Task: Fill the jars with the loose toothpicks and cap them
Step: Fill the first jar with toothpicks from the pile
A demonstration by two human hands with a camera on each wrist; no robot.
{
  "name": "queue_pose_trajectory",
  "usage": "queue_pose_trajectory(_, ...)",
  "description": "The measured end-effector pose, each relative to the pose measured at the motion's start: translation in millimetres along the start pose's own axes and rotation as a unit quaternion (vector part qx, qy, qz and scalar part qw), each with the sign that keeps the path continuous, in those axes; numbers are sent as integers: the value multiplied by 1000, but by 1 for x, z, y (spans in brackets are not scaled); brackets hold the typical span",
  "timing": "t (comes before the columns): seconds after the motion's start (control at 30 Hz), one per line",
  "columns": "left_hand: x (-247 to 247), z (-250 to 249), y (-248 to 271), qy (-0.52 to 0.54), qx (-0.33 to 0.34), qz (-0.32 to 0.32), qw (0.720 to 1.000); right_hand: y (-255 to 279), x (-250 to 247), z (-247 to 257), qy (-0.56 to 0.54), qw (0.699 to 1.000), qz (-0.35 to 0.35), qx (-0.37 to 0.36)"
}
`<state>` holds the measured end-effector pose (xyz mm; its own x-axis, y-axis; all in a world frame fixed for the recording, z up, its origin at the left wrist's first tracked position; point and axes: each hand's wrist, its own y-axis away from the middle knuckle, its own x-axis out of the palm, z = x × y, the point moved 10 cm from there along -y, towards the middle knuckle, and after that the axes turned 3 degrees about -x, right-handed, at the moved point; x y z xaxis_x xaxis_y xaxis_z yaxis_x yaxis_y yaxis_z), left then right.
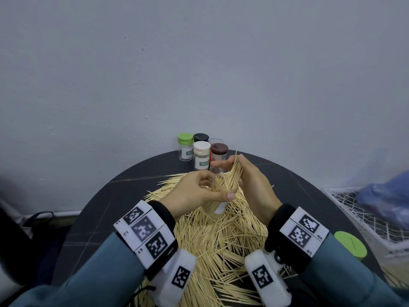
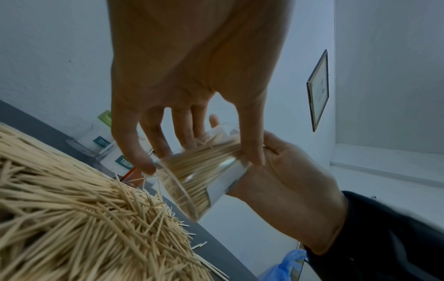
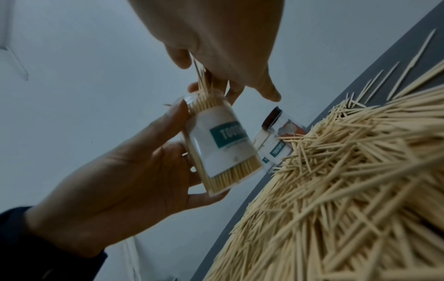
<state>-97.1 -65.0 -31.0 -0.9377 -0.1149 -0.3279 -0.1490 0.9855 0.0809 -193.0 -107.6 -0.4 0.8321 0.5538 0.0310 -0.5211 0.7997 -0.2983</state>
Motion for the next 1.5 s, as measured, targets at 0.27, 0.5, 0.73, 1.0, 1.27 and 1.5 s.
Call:
queue_pose_trajectory(0.27,-2,1,0,62,-10,-8,998,1,1,-6,26,1000,-2,-5)
queue_pose_trajectory(0.5,-4,3,2,72,-28,-12,997,3,10,-4,32,999,37,-1)
queue_pose_trajectory(0.73,7,1,7,42,-44,26,998,-1,-4,3,47,998,5,-29)
queue_pose_trajectory(1.0,5,-1,8,37,-47,25,998,-1,5,-6,42,998,37,-23)
queue_pose_trajectory(1.27,1,-2,9,37,-41,15,998,4,18,-10,132,987,95,-13)
queue_pose_trajectory(1.5,-9,1,7,63,-51,-20,996,5,19,-12,159,980,118,17)
